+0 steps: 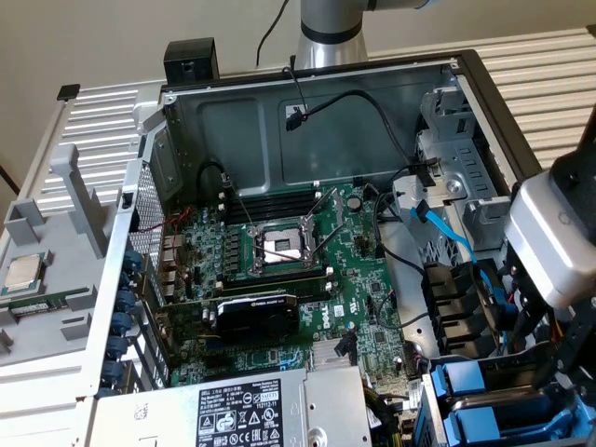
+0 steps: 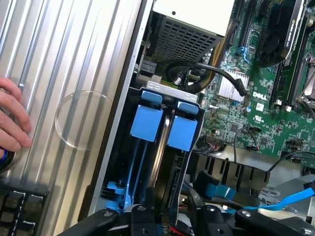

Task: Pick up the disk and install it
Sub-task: 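Insert the first disk wire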

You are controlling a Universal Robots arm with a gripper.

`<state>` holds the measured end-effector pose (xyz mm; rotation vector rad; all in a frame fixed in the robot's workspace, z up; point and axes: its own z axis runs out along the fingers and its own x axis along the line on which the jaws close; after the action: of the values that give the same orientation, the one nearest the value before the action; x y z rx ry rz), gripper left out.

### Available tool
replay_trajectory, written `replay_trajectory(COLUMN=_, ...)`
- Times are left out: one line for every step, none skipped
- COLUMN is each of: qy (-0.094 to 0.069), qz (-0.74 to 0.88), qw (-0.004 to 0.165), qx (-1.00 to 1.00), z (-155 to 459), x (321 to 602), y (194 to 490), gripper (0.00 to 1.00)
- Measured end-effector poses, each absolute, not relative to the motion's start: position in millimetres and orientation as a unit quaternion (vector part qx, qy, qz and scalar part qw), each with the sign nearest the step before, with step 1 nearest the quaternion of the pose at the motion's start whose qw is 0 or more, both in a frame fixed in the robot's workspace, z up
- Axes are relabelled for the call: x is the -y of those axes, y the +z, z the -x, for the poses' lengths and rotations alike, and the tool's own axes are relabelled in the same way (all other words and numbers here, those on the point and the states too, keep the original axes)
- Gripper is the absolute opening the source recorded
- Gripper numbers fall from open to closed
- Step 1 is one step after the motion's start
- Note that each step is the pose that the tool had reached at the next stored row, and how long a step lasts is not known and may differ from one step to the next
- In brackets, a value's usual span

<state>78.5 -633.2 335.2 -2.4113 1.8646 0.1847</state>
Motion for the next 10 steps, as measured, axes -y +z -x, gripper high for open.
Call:
replay_trajectory(qy=0.06, qz=0.789, qw=0.044, qx=-0.61, z=-78.5, x=633.6, y=335.2, gripper=0.38)
replay_trajectory(qy=0.061, qz=0.789, qw=0.044, qx=-0.61, z=-78.7, x=633.9, y=335.1, gripper=0.38)
replay_trajectory(qy=0.061, qz=0.789, qw=0.044, qx=-0.61, z=-78.9, x=634.4, y=335.2, gripper=0.38)
replay_trajectory(qy=0.061, qz=0.789, qw=0.044, qx=-0.61, z=-79.5, x=634.9, y=335.2, gripper=0.38)
replay_trajectory(qy=0.061, qz=0.789, qw=0.044, qx=-0.61, z=-80.2, x=635.3, y=335.2, gripper=0.38)
replay_trajectory(qy=0.061, qz=0.789, qw=0.044, qx=-0.61, z=-80.7, x=635.9, y=335.2, gripper=0.38)
replay_trajectory(qy=0.062, qz=0.789, qw=0.044, qx=-0.61, z=-81.2, x=636.4, y=335.2, gripper=0.38)
replay_trajectory(qy=0.062, qz=0.789, qw=0.045, qx=-0.61, z=-81.5, x=637.1, y=335.2, gripper=0.38)
replay_trajectory(qy=0.062, qz=0.789, qw=0.045, qx=-0.61, z=-81.6, x=637.6, y=335.2, gripper=0.38)
replay_trajectory(qy=0.063, qz=0.789, qw=0.045, qx=-0.61, z=-81.7, x=638.0, y=335.2, gripper=0.38)
